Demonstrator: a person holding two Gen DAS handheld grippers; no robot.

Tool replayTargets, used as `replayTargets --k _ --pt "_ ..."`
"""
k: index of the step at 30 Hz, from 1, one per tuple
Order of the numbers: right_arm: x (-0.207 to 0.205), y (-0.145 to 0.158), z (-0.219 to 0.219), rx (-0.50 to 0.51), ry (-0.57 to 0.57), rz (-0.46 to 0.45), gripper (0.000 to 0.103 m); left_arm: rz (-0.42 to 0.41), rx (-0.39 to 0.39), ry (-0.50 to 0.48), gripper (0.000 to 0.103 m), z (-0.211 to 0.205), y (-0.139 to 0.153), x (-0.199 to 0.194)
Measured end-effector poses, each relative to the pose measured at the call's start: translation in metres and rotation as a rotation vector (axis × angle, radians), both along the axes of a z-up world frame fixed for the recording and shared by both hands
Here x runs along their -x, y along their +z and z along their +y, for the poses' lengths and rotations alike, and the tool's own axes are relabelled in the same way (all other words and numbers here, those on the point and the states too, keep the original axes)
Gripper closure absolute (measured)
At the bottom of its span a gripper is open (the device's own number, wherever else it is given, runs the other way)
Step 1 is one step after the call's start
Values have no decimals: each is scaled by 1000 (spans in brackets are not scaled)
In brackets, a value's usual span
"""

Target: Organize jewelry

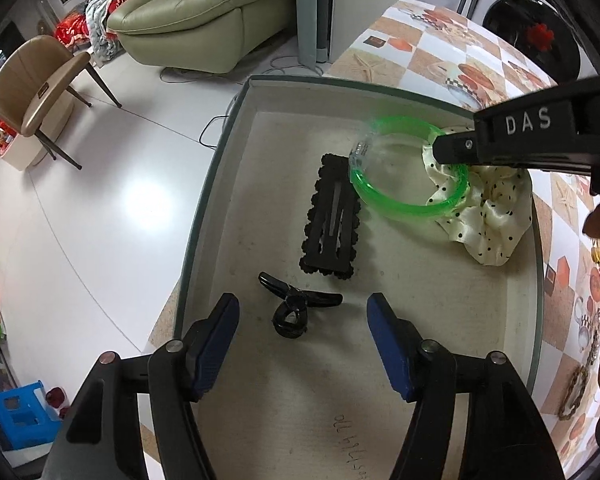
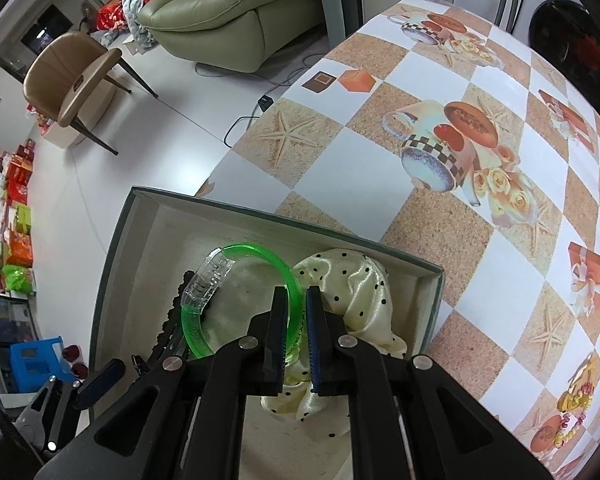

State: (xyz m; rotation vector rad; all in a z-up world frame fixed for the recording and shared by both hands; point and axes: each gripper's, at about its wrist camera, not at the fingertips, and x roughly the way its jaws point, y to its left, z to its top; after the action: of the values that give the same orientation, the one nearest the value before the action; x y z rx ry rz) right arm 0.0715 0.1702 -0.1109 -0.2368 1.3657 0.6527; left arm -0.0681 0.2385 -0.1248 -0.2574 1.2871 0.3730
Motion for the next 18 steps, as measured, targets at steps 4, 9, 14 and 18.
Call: replayTargets --k 4,9,14,18 --pt "-1 0 -5 -35 -12 34 87 4 -5 -2 32 -3 2 1" --pt "0 13 -18 -92 -34 37 58 5 -10 -2 32 -6 5 -1" --pt "4 30 -31 -138 -67 32 49 -2 -15 -17 32 -9 10 0" --pt "5 42 -49 -168 -107 34 45 -21 -43 -34 0 -17 16 -1"
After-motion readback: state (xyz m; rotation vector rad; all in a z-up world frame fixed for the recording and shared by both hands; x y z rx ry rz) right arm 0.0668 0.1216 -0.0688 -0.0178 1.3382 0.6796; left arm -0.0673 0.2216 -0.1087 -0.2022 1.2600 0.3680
